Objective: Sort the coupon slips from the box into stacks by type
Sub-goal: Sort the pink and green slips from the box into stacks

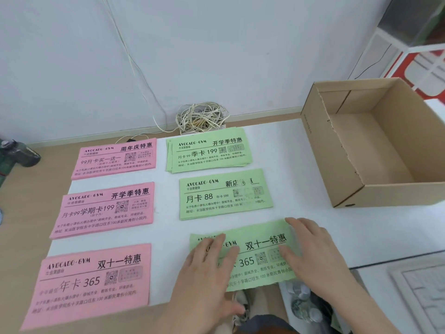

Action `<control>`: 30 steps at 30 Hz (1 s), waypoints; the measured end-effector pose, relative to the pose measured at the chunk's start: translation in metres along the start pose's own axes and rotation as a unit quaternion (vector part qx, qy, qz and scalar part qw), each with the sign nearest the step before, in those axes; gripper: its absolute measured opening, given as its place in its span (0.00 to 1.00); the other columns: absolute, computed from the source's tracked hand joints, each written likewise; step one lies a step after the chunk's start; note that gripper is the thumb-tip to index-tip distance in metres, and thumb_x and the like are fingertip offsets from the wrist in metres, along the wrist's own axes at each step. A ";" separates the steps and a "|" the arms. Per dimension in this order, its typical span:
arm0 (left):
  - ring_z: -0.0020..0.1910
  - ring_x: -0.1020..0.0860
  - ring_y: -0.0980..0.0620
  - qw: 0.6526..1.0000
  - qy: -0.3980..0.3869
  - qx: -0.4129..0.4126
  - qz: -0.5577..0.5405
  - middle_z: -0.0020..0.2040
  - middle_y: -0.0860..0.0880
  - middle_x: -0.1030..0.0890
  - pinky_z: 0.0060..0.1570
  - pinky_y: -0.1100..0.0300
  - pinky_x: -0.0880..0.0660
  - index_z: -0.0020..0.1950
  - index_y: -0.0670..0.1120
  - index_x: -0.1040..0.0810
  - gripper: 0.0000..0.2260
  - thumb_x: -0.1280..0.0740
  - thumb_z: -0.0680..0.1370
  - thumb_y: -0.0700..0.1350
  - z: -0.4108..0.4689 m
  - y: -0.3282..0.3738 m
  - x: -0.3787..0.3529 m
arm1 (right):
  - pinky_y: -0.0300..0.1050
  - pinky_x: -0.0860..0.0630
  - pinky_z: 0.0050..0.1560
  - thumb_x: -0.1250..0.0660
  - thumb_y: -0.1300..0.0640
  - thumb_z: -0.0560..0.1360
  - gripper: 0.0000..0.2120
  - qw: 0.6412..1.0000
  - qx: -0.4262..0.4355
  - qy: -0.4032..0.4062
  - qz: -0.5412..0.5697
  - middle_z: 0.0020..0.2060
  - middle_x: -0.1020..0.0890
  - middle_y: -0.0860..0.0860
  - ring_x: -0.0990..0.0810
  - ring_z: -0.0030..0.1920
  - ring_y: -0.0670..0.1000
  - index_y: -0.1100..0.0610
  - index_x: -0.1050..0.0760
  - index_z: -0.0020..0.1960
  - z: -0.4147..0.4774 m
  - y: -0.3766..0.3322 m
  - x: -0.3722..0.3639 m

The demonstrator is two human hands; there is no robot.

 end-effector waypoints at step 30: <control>0.47 0.18 0.51 0.696 0.155 0.169 -0.680 0.49 0.50 0.16 0.49 0.54 0.23 0.65 0.50 0.29 0.26 0.27 0.71 0.34 -0.031 -0.070 0.007 | 0.42 0.19 0.41 0.34 0.71 0.74 0.14 0.908 -0.022 0.047 0.415 0.46 0.15 0.47 0.15 0.45 0.49 0.53 0.22 0.50 -0.047 0.001 -0.002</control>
Point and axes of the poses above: each hand's wrist, its own z-axis towards the middle knuckle, its own x-axis out of the back of the hand, y = z × x, the point moved 10 cm from there along z, towards the middle knuckle
